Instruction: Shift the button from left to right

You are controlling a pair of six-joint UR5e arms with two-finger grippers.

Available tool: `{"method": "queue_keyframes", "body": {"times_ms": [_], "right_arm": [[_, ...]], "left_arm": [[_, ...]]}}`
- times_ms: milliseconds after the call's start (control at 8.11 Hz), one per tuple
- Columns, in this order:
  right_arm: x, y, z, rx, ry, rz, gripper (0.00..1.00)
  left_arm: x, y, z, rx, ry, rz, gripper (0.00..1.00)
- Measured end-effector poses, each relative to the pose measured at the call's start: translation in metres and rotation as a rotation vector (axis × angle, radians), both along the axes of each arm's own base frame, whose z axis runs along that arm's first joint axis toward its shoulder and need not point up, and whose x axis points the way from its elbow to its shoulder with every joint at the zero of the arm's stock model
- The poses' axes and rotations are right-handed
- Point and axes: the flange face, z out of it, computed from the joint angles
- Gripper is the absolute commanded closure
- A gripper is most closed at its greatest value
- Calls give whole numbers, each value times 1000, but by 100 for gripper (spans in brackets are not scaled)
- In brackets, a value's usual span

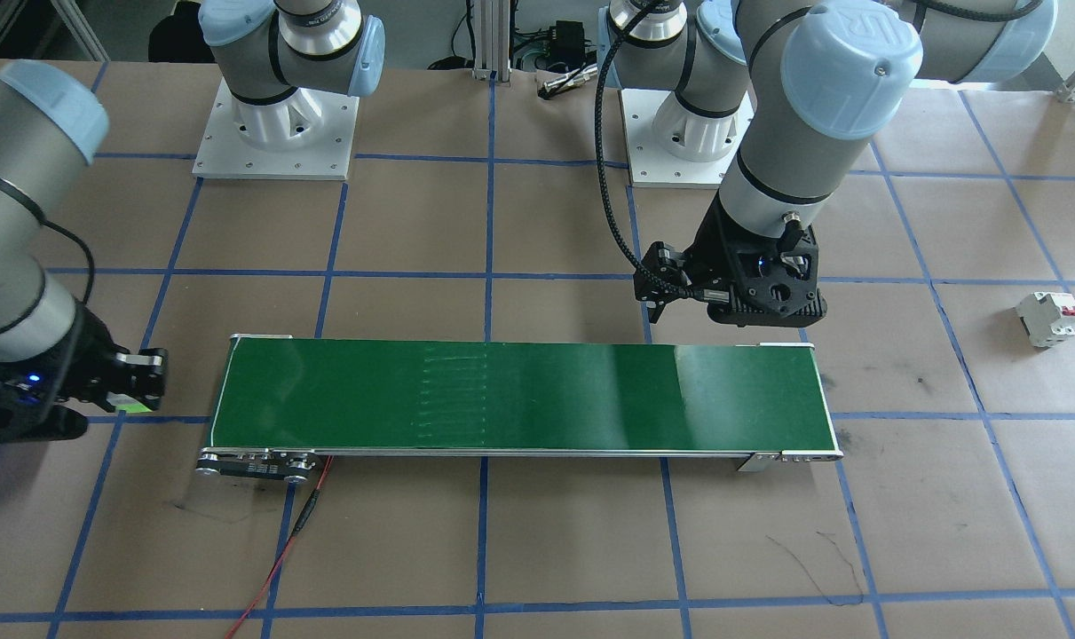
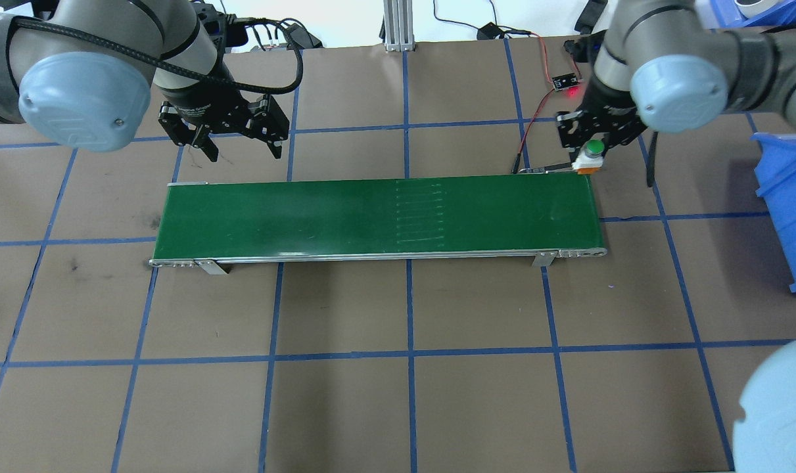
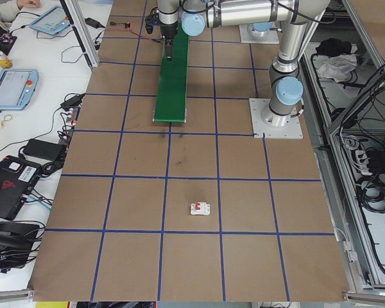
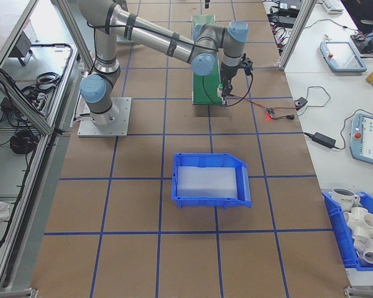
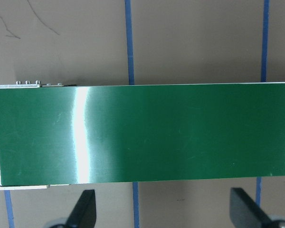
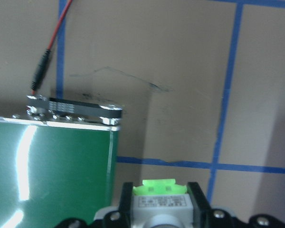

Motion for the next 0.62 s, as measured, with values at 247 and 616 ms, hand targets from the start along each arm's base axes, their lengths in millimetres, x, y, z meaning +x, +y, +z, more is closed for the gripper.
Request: {"method": "queue_keyframes", "body": {"times_ms": [247,616], "right_arm": [[-88,18,29,1,44,171,100],[-234,62,40,23,63,426,100]], "left_arm": [[-2,0,2,-5,9,-1,0],[-4,4,7,-13,23,-2,0]]}}
